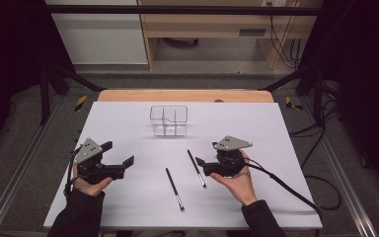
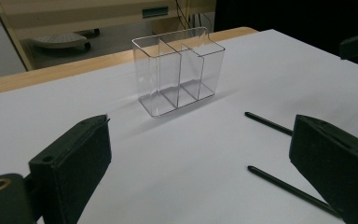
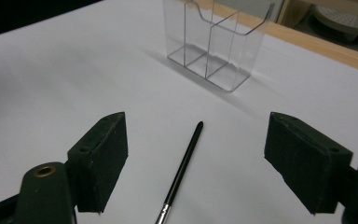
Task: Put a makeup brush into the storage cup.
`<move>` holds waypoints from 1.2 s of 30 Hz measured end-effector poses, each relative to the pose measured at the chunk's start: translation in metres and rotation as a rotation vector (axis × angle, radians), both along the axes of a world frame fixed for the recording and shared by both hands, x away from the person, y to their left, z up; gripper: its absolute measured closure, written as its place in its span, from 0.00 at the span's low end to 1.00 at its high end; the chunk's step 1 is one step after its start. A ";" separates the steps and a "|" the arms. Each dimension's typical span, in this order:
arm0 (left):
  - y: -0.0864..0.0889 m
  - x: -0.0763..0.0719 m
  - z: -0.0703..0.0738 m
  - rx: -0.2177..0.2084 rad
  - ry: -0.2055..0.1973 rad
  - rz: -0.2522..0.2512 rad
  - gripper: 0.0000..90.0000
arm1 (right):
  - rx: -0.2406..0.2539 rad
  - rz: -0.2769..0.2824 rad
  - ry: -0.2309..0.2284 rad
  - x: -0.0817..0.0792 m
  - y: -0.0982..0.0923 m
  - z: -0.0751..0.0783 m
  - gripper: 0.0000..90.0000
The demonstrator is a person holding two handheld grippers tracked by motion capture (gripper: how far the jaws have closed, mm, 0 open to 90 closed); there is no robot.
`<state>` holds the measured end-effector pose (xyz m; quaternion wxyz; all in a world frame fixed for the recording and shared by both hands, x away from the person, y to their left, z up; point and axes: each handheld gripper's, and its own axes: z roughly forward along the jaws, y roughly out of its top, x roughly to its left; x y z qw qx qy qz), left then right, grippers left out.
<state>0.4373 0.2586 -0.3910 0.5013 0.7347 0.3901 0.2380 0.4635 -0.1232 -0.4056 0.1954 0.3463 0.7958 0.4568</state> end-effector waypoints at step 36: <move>-0.002 -0.001 0.001 0.006 -0.001 -0.008 0.06 | -0.218 0.022 0.201 0.017 0.034 -0.069 0.70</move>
